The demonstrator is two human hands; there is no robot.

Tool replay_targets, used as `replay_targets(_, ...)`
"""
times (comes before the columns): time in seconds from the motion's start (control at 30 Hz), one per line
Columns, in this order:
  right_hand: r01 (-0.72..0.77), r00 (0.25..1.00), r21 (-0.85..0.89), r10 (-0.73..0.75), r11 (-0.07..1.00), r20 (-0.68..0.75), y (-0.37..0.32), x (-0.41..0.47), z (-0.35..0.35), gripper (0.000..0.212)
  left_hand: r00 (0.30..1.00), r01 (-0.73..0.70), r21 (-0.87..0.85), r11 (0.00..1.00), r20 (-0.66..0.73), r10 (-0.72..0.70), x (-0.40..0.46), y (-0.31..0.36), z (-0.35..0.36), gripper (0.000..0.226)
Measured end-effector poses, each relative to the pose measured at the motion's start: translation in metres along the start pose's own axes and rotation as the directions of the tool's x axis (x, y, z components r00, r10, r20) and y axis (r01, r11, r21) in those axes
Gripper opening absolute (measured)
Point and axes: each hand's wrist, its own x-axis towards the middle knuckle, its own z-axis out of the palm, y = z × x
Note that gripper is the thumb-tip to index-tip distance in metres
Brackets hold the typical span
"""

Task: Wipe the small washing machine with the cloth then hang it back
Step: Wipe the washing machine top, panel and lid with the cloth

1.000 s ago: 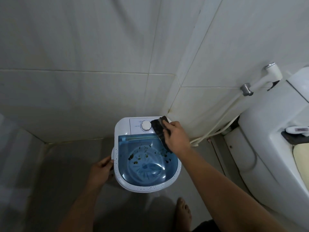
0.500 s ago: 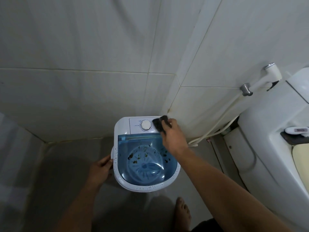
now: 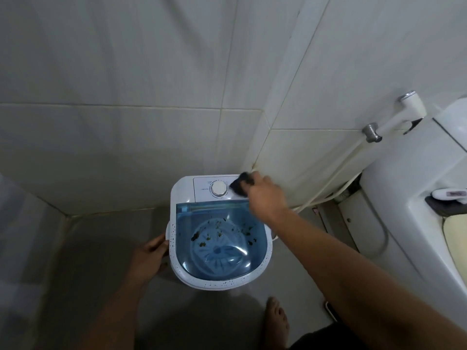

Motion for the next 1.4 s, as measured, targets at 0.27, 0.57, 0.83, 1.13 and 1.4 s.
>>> replay_targets(0.27,-0.059,0.998,0.169,0.057,0.984,0.017,0.001,-0.006,0.015,0.062,1.000,0.012,-0.008,1.000,-0.015,-0.012,-0.002,0.002,0.001,0.033)
replay_targets(0.57,-0.254,0.967,0.155,0.250,0.955,0.044,0.036,0.005,-0.012,0.061,1.000,-0.001,0.002,1.000,-0.018,0.001,-0.005,0.005,0.003,0.035)
replay_targets(0.83,-0.100,0.993,0.068,0.095,0.993,0.077,0.019,0.028,-0.004,0.053,1.000,0.018,0.027,0.999,-0.006,-0.018,-0.003,0.005,0.000,0.036)
replay_targets(1.13,-0.367,0.928,0.533,0.263,0.763,0.263,0.063,0.001,0.029,0.044,0.999,0.037,0.040,0.999,-0.011,-0.037,-0.008,0.009,0.000,0.032)
replay_targets(1.4,-0.300,0.924,0.696,0.380,0.652,0.042,0.023,-0.100,0.070,0.050,0.999,0.030,0.021,0.999,-0.017,-0.030,-0.011,0.009,0.000,0.034)
